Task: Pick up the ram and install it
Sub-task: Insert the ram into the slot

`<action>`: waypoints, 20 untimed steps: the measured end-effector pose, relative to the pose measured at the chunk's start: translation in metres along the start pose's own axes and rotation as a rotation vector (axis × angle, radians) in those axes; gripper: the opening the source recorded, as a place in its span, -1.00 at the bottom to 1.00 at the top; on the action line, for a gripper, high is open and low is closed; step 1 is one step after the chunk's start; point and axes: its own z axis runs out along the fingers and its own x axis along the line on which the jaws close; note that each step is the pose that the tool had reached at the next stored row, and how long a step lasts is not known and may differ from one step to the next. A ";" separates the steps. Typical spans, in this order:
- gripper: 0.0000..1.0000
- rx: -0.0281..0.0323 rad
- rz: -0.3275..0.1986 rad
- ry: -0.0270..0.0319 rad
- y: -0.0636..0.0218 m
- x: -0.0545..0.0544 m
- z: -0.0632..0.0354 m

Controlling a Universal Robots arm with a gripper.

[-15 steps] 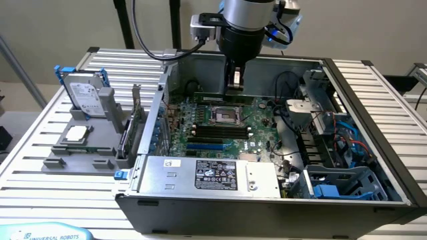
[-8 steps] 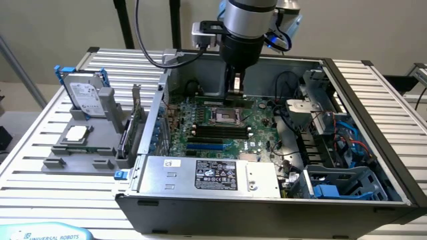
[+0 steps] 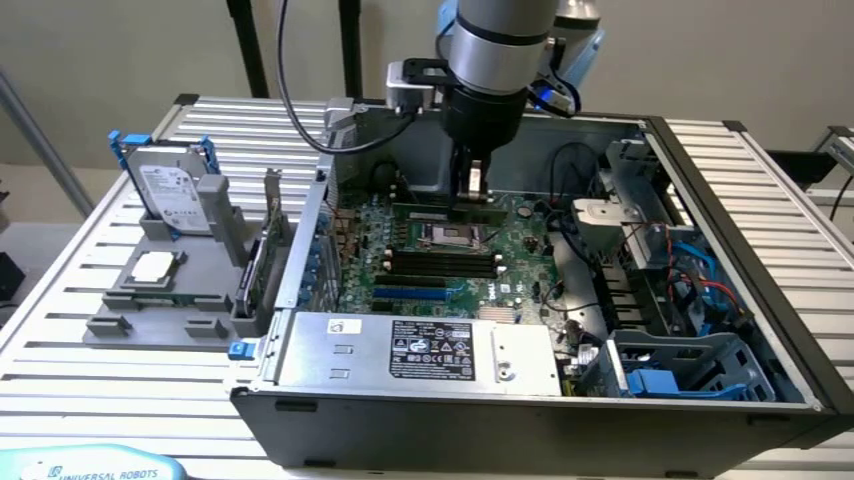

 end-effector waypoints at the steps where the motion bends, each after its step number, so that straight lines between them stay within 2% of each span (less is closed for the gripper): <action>1: -0.73 0.0000 0.000 0.0000 -0.0003 0.000 0.0018; 6: -0.73 -0.0001 -0.002 0.0003 -0.0016 0.002 0.0106; 12: -0.73 -0.0003 -0.005 0.0051 -0.0034 0.004 0.0200; 20: -0.73 -0.0006 -0.012 0.0067 -0.0054 0.014 0.0301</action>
